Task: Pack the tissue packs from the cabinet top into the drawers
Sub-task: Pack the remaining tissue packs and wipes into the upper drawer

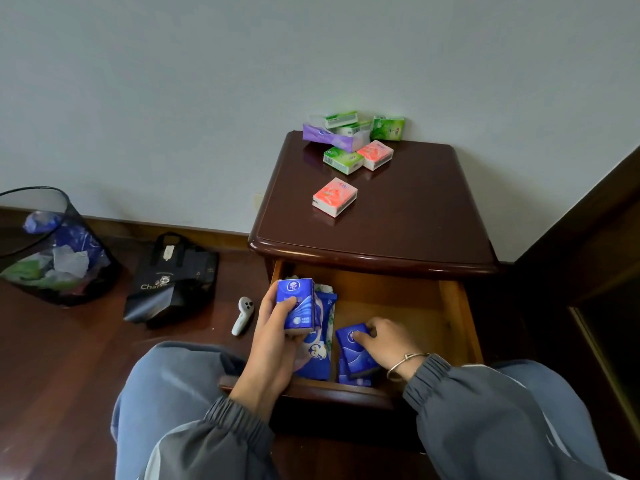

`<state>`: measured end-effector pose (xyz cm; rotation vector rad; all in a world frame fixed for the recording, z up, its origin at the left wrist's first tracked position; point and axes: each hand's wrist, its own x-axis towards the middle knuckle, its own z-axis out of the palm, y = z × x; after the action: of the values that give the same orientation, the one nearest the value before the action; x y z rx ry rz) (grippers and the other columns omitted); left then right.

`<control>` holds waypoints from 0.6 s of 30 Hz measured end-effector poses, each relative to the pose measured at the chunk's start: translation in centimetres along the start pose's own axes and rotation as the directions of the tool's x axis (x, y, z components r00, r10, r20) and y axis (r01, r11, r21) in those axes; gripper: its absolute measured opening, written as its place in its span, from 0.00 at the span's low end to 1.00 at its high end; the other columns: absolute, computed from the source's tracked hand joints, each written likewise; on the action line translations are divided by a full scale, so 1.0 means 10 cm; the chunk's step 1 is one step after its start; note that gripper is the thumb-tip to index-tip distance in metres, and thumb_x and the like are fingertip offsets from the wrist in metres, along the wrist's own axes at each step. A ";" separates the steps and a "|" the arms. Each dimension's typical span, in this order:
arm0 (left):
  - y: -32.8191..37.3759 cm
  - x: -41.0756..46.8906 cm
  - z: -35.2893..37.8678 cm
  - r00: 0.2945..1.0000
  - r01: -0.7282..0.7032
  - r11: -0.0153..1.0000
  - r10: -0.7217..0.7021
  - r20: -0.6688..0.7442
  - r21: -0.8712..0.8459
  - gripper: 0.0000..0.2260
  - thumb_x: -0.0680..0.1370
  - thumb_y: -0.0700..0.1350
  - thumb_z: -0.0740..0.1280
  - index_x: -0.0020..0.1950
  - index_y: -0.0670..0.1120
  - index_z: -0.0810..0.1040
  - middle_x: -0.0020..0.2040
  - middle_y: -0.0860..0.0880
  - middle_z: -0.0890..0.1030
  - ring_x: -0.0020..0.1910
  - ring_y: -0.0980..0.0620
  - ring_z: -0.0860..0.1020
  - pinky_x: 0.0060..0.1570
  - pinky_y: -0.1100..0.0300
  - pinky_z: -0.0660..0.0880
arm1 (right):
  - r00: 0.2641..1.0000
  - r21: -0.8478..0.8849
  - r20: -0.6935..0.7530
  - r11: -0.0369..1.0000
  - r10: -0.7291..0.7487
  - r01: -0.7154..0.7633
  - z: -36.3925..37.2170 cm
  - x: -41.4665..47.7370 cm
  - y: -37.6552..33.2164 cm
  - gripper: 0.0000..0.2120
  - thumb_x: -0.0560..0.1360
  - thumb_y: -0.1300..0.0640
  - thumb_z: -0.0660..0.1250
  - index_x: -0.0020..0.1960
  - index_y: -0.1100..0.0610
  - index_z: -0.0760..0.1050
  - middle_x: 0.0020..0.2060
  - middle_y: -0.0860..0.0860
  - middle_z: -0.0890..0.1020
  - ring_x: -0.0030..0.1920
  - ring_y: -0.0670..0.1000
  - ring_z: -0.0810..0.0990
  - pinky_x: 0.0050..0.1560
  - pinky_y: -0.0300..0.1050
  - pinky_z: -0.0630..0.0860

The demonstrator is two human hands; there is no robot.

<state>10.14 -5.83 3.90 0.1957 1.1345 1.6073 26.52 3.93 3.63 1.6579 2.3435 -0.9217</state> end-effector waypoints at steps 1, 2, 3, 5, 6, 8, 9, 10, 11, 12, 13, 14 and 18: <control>0.00 0.01 -0.01 1.000 0.003 1.000 -0.003 0.003 -0.003 0.23 0.70 0.49 0.70 0.64 0.61 0.73 0.54 0.46 0.85 0.49 0.48 0.85 0.37 0.54 0.80 | 1.000 -0.001 0.011 1.000 0.005 -0.005 0.00 -0.01 0.01 0.21 0.76 0.45 0.62 0.64 0.56 0.70 0.56 0.54 0.79 0.50 0.53 0.79 0.44 0.41 0.72; -0.01 0.02 -0.01 1.000 0.007 1.000 -0.007 0.004 -0.008 0.23 0.70 0.50 0.70 0.64 0.61 0.73 0.54 0.46 0.85 0.49 0.47 0.85 0.37 0.54 0.80 | 1.000 0.015 0.028 1.000 0.002 -0.003 0.00 -0.02 0.03 0.23 0.76 0.46 0.62 0.68 0.55 0.66 0.57 0.53 0.79 0.45 0.50 0.79 0.39 0.39 0.73; -0.01 0.03 -0.02 1.000 0.009 1.000 -0.009 0.005 -0.011 0.23 0.70 0.50 0.71 0.64 0.61 0.73 0.54 0.46 0.85 0.50 0.47 0.84 0.38 0.54 0.80 | 0.999 0.036 0.049 0.999 -0.012 0.010 0.00 -0.04 0.03 0.25 0.77 0.47 0.61 0.71 0.52 0.62 0.59 0.53 0.78 0.39 0.47 0.79 0.34 0.36 0.72; -0.02 0.04 -0.02 1.000 0.006 1.000 -0.006 0.003 -0.002 0.22 0.70 0.50 0.71 0.63 0.60 0.74 0.52 0.48 0.85 0.48 0.48 0.85 0.37 0.55 0.80 | 0.995 0.029 0.081 0.998 -0.060 0.058 0.00 -0.07 0.03 0.25 0.78 0.49 0.60 0.74 0.49 0.58 0.63 0.52 0.76 0.39 0.46 0.79 0.35 0.36 0.74; -0.02 0.05 -0.02 1.000 0.002 1.000 -0.002 0.001 0.007 0.22 0.70 0.50 0.71 0.63 0.60 0.74 0.50 0.49 0.85 0.48 0.48 0.85 0.36 0.55 0.80 | 0.993 0.006 0.091 0.997 -0.079 0.078 -0.01 -0.07 0.03 0.24 0.78 0.49 0.59 0.73 0.49 0.61 0.64 0.52 0.75 0.45 0.48 0.80 0.42 0.38 0.76; -0.03 0.05 -0.01 1.000 -0.007 1.000 0.007 0.004 0.018 0.21 0.72 0.49 0.70 0.64 0.58 0.73 0.47 0.51 0.86 0.46 0.50 0.85 0.36 0.55 0.80 | 0.989 -0.031 0.116 0.995 -0.092 0.096 -0.01 -0.09 0.03 0.20 0.79 0.50 0.58 0.70 0.52 0.67 0.64 0.52 0.76 0.55 0.52 0.79 0.52 0.42 0.74; -0.03 0.05 0.00 1.000 -0.012 1.000 0.012 0.003 0.019 0.20 0.72 0.48 0.70 0.64 0.58 0.74 0.46 0.52 0.86 0.45 0.50 0.85 0.35 0.55 0.80 | 0.987 -0.038 0.131 0.994 -0.093 0.099 -0.01 -0.09 0.03 0.19 0.79 0.50 0.58 0.69 0.52 0.69 0.64 0.52 0.76 0.58 0.53 0.77 0.54 0.42 0.73; -0.03 0.05 0.00 1.000 -0.017 1.000 0.017 0.000 0.022 0.19 0.73 0.48 0.69 0.63 0.58 0.74 0.44 0.53 0.86 0.44 0.50 0.85 0.34 0.55 0.80 | 0.985 -0.045 0.139 0.993 -0.099 0.107 -0.01 -0.10 0.02 0.19 0.79 0.50 0.58 0.69 0.53 0.69 0.64 0.53 0.76 0.60 0.53 0.76 0.56 0.43 0.72; -0.03 0.05 0.01 1.000 -0.018 0.999 0.018 0.000 0.027 0.19 0.73 0.48 0.69 0.62 0.59 0.74 0.44 0.54 0.85 0.43 0.51 0.85 0.34 0.56 0.80 | 0.983 -0.049 0.141 0.991 -0.115 0.123 0.00 -0.11 0.01 0.20 0.79 0.49 0.58 0.69 0.53 0.69 0.65 0.53 0.75 0.61 0.53 0.75 0.58 0.43 0.71; -0.03 0.04 0.01 1.000 -0.013 0.999 0.013 0.001 0.037 0.19 0.72 0.48 0.70 0.62 0.61 0.75 0.44 0.54 0.85 0.43 0.51 0.85 0.35 0.56 0.80 | 0.980 -0.039 0.140 0.989 -0.138 0.145 0.02 -0.13 0.00 0.20 0.79 0.49 0.58 0.69 0.54 0.68 0.65 0.53 0.75 0.62 0.53 0.75 0.59 0.43 0.71; -0.02 0.03 0.02 1.000 -0.001 0.999 0.001 0.002 0.049 0.19 0.71 0.49 0.70 0.61 0.63 0.75 0.45 0.54 0.85 0.43 0.51 0.85 0.35 0.56 0.80 | 0.977 -0.016 0.140 0.986 -0.161 0.165 0.03 -0.14 -0.02 0.20 0.79 0.50 0.58 0.70 0.54 0.68 0.65 0.53 0.75 0.63 0.53 0.74 0.60 0.43 0.71; -0.01 0.02 0.02 1.000 0.014 0.998 -0.014 0.000 0.061 0.19 0.71 0.51 0.70 0.60 0.65 0.75 0.47 0.53 0.85 0.44 0.52 0.85 0.35 0.56 0.79 | 0.973 0.005 0.146 0.984 -0.177 0.178 0.04 -0.15 -0.03 0.21 0.79 0.49 0.58 0.70 0.53 0.67 0.65 0.53 0.75 0.63 0.53 0.75 0.60 0.44 0.71; 0.01 -0.03 0.05 0.999 0.039 0.994 -0.038 -0.011 0.098 0.19 0.73 0.52 0.70 0.62 0.65 0.74 0.51 0.50 0.85 0.45 0.51 0.85 0.36 0.55 0.79 | 0.963 -0.028 0.215 0.985 -0.161 0.171 -0.01 -0.16 -0.04 0.22 0.79 0.45 0.57 0.69 0.55 0.68 0.63 0.54 0.76 0.61 0.54 0.76 0.57 0.45 0.72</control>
<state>10.51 -5.81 4.41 0.2292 1.2186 1.5212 26.78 2.61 4.52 1.2902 2.3637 -1.0100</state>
